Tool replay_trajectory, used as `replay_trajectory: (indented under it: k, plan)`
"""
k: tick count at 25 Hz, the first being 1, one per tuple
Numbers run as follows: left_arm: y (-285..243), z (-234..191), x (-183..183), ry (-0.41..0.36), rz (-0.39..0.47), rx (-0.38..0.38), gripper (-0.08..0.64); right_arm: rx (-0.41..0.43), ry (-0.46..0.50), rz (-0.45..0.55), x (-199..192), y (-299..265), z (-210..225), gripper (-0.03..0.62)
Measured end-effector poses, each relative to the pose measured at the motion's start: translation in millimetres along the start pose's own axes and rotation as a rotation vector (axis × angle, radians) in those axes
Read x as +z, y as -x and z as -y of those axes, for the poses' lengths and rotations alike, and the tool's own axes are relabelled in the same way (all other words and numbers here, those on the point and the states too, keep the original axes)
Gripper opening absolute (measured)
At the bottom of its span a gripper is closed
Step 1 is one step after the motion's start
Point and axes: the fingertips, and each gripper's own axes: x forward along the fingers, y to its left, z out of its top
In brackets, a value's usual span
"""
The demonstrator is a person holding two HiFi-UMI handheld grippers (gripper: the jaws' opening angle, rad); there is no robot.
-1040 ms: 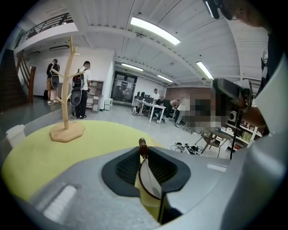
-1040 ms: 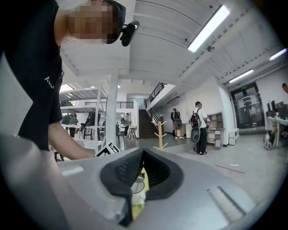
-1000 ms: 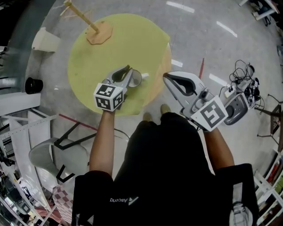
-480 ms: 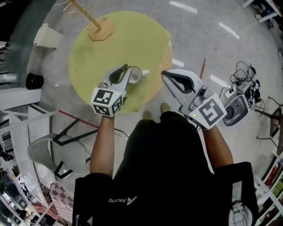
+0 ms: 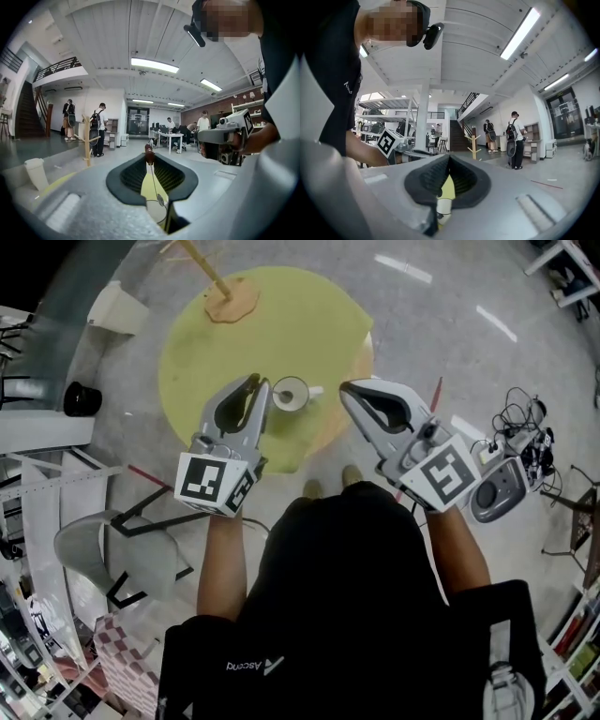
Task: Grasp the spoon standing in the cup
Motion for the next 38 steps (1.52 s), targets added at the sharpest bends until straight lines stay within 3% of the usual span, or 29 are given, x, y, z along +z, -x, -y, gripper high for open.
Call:
replay_trajectory:
  k: [10,38]
  plan:
    - [43,18,50,0.001,0.114,0.069,0.057,0.023,-0.001,0.049,20,9,-19,0.003]
    - [55,34,62,-0.007,0.144,0.083,0.057,0.019,0.021,0.053,23,27,-29,0.003]
